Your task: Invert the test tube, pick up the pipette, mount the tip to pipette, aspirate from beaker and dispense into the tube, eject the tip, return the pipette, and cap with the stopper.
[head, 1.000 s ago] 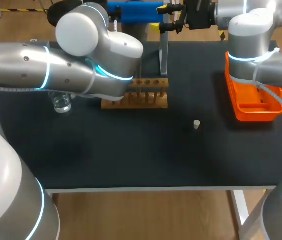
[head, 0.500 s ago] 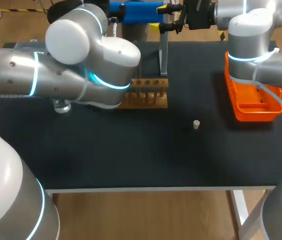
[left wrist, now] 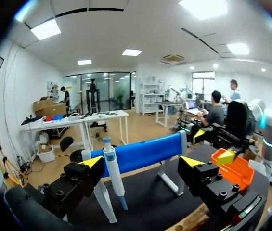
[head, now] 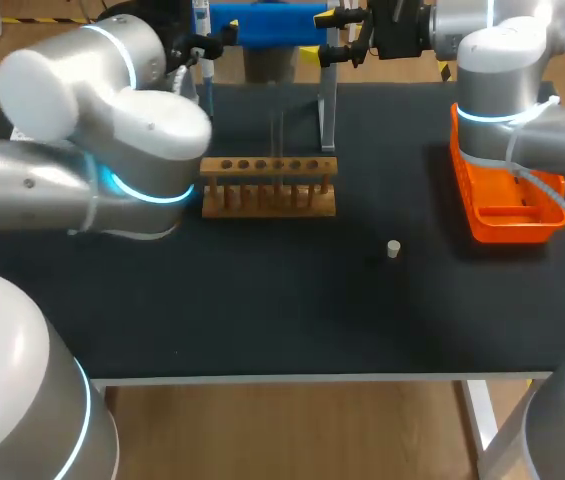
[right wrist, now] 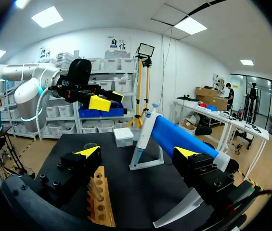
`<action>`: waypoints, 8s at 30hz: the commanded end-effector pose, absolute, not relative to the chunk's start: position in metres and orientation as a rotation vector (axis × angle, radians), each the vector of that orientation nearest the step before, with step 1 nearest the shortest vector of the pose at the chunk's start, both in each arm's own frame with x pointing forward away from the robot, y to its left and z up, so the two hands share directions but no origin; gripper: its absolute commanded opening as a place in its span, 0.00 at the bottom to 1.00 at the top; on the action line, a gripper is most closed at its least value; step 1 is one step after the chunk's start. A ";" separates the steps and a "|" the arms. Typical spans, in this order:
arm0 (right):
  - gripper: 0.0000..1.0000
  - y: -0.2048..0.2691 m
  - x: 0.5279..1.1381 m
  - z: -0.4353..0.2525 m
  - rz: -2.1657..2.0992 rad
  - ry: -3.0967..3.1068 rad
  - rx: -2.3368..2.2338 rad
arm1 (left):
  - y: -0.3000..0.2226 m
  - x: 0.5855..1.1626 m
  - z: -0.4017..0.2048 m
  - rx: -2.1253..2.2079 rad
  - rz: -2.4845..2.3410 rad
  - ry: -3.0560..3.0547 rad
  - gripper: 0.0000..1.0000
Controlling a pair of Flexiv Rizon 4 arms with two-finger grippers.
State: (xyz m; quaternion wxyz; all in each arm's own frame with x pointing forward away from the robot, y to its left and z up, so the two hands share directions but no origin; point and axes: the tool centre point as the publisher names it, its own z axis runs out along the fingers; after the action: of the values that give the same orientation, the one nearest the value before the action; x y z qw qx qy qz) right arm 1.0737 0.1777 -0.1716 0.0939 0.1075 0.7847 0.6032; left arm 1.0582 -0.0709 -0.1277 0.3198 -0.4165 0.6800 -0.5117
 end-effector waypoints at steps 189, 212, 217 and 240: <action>1.00 -0.002 0.939 -0.201 1.404 2.153 0.600 | -0.197 0.995 -0.308 -0.246 -1.376 2.690 1.00; 1.00 -0.024 0.856 -0.298 1.363 2.311 0.702 | -0.197 0.995 -0.308 -0.246 -1.376 2.690 1.00; 1.00 -0.019 0.847 -0.317 1.353 2.319 0.703 | -0.197 0.995 -0.308 -0.246 -1.376 2.690 1.00; 1.00 0.012 0.823 -0.379 1.354 2.388 0.628 | -0.197 0.995 -0.308 -0.246 -1.376 2.690 1.00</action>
State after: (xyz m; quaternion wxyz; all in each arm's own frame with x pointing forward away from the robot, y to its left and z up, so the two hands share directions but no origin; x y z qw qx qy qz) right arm 0.8225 0.0069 -0.3711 0.1598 0.2193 0.8359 0.4772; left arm 0.9941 -0.1972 -0.3082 0.0572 -0.0816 0.8855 -0.4537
